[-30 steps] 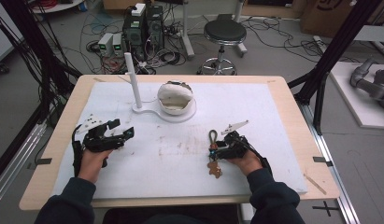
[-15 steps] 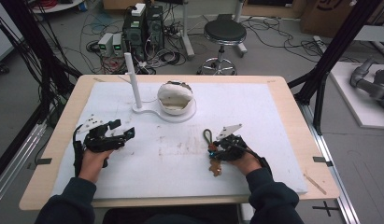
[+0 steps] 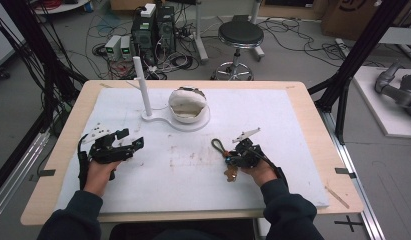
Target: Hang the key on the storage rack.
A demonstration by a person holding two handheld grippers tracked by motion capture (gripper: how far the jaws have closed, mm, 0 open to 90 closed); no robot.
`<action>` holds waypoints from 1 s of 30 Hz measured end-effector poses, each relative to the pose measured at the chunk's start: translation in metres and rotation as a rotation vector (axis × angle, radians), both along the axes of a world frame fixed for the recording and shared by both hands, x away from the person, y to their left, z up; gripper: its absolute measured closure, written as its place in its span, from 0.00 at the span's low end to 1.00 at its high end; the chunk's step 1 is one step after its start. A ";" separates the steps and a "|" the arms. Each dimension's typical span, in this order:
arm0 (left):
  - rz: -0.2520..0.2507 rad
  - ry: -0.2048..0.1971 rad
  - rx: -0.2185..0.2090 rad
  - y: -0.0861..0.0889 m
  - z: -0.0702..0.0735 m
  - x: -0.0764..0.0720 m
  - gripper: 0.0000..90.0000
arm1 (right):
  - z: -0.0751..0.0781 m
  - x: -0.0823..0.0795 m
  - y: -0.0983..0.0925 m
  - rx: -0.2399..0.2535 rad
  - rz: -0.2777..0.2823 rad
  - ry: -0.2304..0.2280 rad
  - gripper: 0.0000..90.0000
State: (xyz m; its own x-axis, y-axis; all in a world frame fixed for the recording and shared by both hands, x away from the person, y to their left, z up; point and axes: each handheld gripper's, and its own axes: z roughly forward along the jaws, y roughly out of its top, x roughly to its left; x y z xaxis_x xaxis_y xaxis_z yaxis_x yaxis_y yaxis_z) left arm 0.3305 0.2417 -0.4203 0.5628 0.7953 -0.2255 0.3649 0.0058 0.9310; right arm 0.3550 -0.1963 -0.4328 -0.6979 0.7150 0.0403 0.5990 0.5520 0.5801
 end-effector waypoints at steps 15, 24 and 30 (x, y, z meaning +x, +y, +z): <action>-0.005 0.007 0.003 -0.002 -0.001 0.001 0.24 | 0.003 -0.003 0.006 -0.058 0.031 -0.016 0.84; 0.004 0.008 -0.006 0.001 -0.001 0.000 0.25 | 0.017 0.001 -0.002 0.232 0.081 -0.069 0.84; 0.009 0.003 -0.014 0.005 -0.001 -0.001 0.26 | 0.035 0.003 0.009 0.324 0.115 -0.156 0.84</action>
State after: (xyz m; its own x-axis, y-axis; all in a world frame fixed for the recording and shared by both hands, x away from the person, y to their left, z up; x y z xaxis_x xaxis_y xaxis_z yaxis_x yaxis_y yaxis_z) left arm 0.3300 0.2467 -0.4214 0.5549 0.7970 -0.2383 0.3676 0.0221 0.9297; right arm 0.3578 -0.1872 -0.3976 -0.7883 0.5996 0.1382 0.4345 0.3834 0.8150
